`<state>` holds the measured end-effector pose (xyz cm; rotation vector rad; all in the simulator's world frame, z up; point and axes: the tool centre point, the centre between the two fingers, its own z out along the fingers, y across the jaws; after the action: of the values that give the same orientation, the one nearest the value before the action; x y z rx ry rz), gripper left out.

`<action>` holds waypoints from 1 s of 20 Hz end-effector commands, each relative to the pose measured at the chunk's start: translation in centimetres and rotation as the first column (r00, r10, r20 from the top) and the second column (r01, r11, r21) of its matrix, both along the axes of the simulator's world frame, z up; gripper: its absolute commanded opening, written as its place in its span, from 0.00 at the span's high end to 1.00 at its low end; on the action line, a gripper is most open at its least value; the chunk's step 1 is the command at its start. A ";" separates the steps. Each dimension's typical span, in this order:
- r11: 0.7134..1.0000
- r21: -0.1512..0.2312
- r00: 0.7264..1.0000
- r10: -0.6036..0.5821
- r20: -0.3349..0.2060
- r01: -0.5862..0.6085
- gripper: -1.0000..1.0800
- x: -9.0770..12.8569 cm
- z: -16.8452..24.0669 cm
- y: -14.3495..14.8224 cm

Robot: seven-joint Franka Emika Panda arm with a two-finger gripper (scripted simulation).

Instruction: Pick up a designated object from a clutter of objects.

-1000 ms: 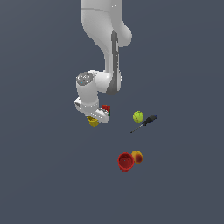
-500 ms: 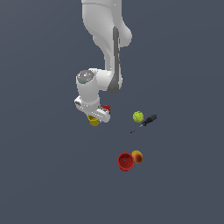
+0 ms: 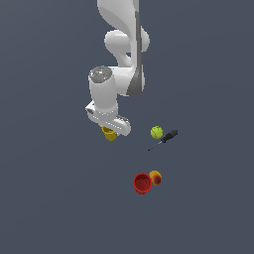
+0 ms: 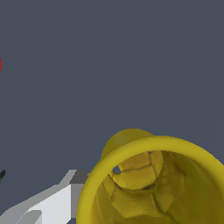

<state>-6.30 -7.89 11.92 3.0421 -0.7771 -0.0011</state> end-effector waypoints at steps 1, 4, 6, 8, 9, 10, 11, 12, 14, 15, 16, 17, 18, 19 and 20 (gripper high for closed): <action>1.000 -0.001 1.000 0.000 0.001 0.000 1.00 0.8 2.2 0.9; 1.000 -0.002 1.000 -0.001 0.001 0.001 1.00 1.8 4.9 2.1; 1.000 -0.002 1.000 -0.001 0.001 0.001 1.00 2.5 6.7 2.9; 1.000 -0.003 1.000 -0.001 0.001 0.001 1.00 3.2 8.5 3.7; 1.000 -0.003 1.000 -0.001 0.001 0.001 1.00 3.6 9.4 4.1; 1.000 -0.003 1.000 -0.001 0.001 0.001 1.00 4.0 10.3 4.5; 1.000 -0.003 1.000 -0.001 0.001 0.001 1.00 4.3 11.3 4.9; 1.000 -0.003 1.000 -0.001 0.001 0.001 1.00 4.7 12.2 5.3; 1.000 -0.003 1.000 -0.001 0.001 0.001 1.00 5.4 14.0 6.1; 1.000 -0.002 1.000 -0.001 0.001 0.001 1.00 5.8 15.0 6.6; 1.000 -0.002 1.000 -0.001 0.001 0.001 1.00 6.2 15.9 7.0; 1.000 -0.002 1.000 0.000 0.001 0.000 1.00 6.6 16.8 7.4; 1.000 -0.002 1.000 0.000 0.001 0.000 1.00 6.9 17.7 7.8; 1.000 -0.002 1.000 0.000 0.001 0.000 1.00 7.3 18.6 8.2; 1.000 -0.001 1.000 0.000 0.001 0.000 1.00 7.7 19.5 8.6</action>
<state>0.84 0.09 29.98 3.0409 -0.7765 0.0009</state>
